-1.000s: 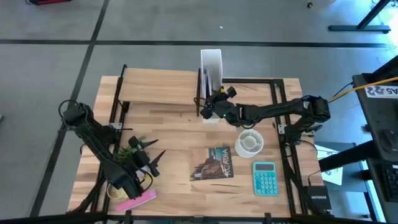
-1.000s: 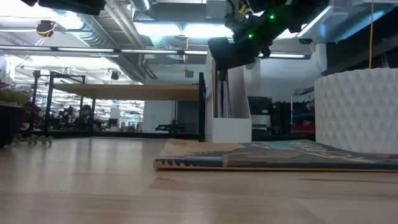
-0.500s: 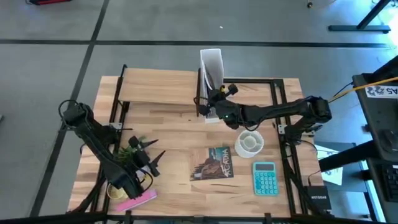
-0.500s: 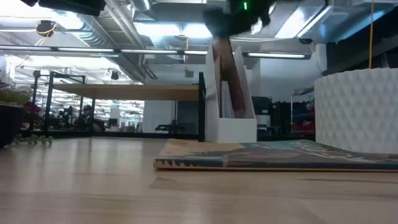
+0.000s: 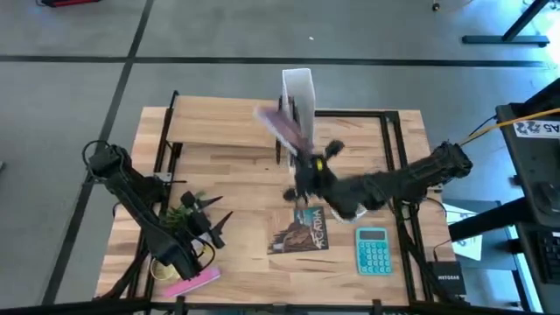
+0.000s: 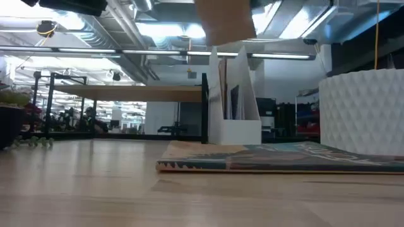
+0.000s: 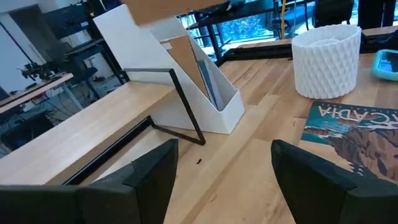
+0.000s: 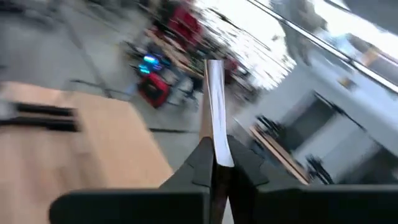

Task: Stock shelves
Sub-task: Remove the purple book from the white bookshelf

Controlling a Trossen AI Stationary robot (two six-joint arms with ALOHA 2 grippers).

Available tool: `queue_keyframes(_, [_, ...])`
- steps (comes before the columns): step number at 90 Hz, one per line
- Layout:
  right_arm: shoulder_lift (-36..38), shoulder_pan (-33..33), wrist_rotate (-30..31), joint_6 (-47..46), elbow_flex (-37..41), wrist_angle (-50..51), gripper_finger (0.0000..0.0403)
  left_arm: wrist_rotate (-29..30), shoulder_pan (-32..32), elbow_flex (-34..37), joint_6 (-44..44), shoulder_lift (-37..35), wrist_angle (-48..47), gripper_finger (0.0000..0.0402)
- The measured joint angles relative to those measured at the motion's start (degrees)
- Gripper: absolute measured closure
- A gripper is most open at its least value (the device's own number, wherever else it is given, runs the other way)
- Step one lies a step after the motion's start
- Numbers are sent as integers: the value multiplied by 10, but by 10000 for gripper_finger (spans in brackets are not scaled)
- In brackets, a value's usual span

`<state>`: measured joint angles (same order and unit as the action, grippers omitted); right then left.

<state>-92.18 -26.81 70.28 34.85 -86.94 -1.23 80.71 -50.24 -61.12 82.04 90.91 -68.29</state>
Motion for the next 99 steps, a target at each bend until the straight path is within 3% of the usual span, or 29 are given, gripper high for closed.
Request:
queue_keyframes(24, [-38, -106, -69, -218, -1, 155, 402, 4, 0, 0, 0, 0, 0, 163])
queue_keyframes(40, [-70, -99, -171, -515, -88, 483, 402, 5, 0, 0, 0, 0, 0, 163])
queue_keyframes(48, [-104, -94, -193, -603, -156, 629, 402, 5, 1, 0, 0, 0, 0, 163])
queue_keyframes(57, [-155, -86, -202, -641, -244, 742, 402, 9, 4, 0, 0, 0, 0, 163])
queue_keyframes(73, [-260, -51, -290, -682, -392, 914, 402, 6, 10, 0, 0, 0, 0, 163])
queue_keyframes(99, [-399, -19, -348, -631, -450, 910, 403, 5, 12, 0, -2, 0, -1, 163])
